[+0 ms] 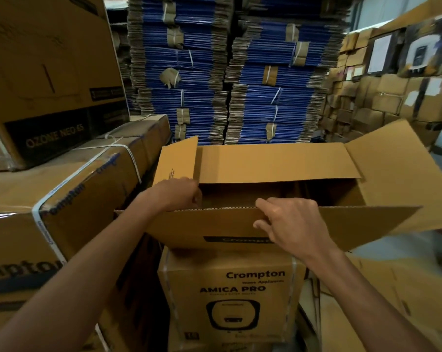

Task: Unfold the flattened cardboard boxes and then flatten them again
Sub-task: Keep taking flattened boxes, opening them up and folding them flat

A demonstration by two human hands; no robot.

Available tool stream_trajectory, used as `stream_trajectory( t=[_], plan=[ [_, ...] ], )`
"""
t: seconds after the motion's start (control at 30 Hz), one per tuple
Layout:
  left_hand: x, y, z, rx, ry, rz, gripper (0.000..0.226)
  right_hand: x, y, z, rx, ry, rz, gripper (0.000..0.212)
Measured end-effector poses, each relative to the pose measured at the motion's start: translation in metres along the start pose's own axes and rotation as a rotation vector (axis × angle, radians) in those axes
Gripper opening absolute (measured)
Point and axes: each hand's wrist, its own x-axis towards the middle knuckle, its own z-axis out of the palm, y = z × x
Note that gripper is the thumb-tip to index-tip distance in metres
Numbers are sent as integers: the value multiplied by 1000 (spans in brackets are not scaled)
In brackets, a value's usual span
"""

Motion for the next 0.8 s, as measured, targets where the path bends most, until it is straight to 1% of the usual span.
stream_trajectory(
  t=[0.07, 0.1, 0.2, 0.23, 0.27, 0.3, 0.37, 0.4, 0.43, 0.47, 0.5, 0.53, 0.57, 0.6, 0.63, 0.67, 0.73, 0.77, 0.8],
  plan=[
    [-10, -5, 1, -15, 202, -83, 15, 0, -1, -1, -11, -6, 5, 37],
    [-17, -12, 2, -39, 297, -134, 16, -1, -1, -1, -18, -17, 13, 36],
    [-42, -39, 10, -123, 492, -323, 39, 2, 0, -7, -38, -71, 63, 34],
    [-49, -48, 14, -171, 528, -404, 46, 4, -2, -11, -56, -113, 83, 33],
    [-56, -54, 17, -245, 544, -471, 50, 9, -6, -17, -52, -192, 110, 33],
    [-61, -58, 21, -342, 553, -508, 50, 14, -9, -23, -27, -272, 149, 36],
    [-66, -59, 29, -512, 556, -521, 48, 27, -10, -31, 22, -445, 221, 50],
    [-66, -59, 32, -567, 564, -511, 48, 34, -9, -37, 90, -543, 249, 57],
    [-66, -58, 33, -602, 582, -500, 47, 41, -4, -45, 222, -660, 272, 63],
    [-65, -57, 34, -628, 605, -488, 46, 49, 3, -54, 401, -796, 279, 66],
    [-65, -56, 35, -644, 617, -489, 45, 57, 10, -61, 569, -894, 273, 66],
    [-65, -55, 35, -659, 623, -498, 44, 65, 16, -62, 670, -939, 288, 63],
    [-64, -55, 36, -668, 620, -508, 44, 74, 22, -53, 701, -941, 322, 58],
    [-65, -55, 37, -669, 624, -514, 44, 81, 26, -40, 642, -928, 352, 51],
    [-65, -54, 38, -668, 628, -517, 44, 88, 27, -28, 518, -933, 350, 47],
    [-66, -53, 38, -666, 633, -519, 44, 92, 28, -14, 377, -975, 339, 47],
    [-67, -53, 39, -676, 640, -523, 46, 96, 31, 9, 169, -1117, 326, 60],
    [-68, -53, 40, -685, 642, -519, 47, 97, 34, 14, 132, -1156, 351, 70],
    [-69, -53, 42, -694, 646, -511, 47, 99, 37, 16, 122, -1149, 368, 79]
  ],
)
